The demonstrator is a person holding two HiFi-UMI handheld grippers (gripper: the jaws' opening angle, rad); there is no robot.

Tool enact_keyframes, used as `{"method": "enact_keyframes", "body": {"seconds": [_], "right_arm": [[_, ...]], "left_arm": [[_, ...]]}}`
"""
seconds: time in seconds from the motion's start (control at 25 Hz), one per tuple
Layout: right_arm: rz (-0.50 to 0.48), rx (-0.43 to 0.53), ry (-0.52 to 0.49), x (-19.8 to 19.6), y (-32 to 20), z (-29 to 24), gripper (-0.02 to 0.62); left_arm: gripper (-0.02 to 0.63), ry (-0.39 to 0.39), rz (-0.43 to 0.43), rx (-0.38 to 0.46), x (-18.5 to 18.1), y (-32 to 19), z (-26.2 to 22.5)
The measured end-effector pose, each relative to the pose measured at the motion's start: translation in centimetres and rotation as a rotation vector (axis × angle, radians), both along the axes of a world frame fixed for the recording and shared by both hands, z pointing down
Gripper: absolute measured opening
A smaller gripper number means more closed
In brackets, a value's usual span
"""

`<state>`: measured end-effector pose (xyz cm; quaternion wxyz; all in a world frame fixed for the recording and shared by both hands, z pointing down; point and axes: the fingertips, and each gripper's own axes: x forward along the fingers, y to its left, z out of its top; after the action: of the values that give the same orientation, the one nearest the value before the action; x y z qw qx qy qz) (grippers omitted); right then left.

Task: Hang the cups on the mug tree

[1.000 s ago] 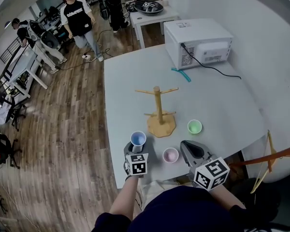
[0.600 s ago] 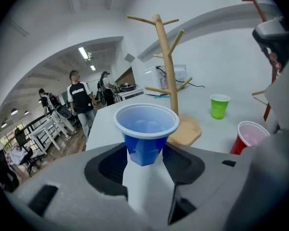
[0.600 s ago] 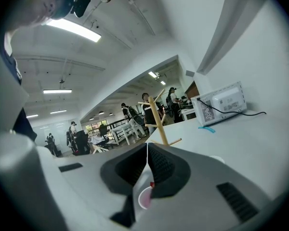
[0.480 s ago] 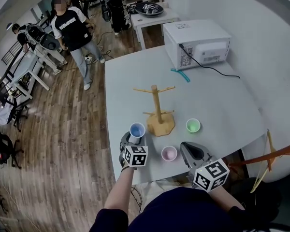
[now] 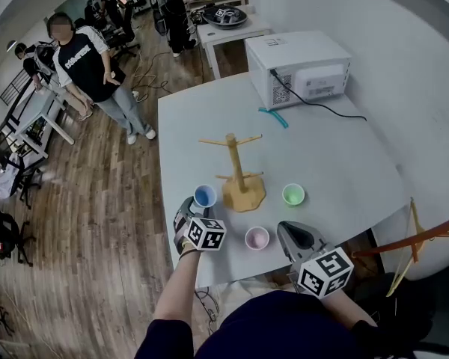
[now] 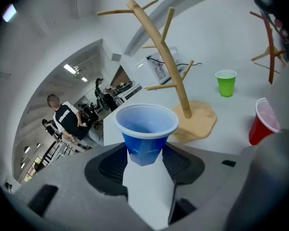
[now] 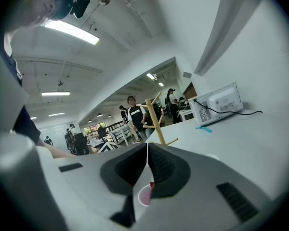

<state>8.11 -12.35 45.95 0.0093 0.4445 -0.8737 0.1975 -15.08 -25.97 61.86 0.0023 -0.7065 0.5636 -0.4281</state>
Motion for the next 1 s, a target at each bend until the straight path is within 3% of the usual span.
{"method": "enact_keyframes", "body": {"seconds": [0.64, 1.0], "right_arm": [[0.016, -0.001, 0.001, 1.0, 0.0, -0.1, 0.029], [0.009, 0.004, -0.001, 0.5, -0.2, -0.3, 0.029]], "left_arm": [[0.241, -0.326, 0.154, 0.034, 0.4, -3.5, -2.0], [0.239, -0.463, 0.237, 0.076, 1.4, -5.3, -3.9]]}}
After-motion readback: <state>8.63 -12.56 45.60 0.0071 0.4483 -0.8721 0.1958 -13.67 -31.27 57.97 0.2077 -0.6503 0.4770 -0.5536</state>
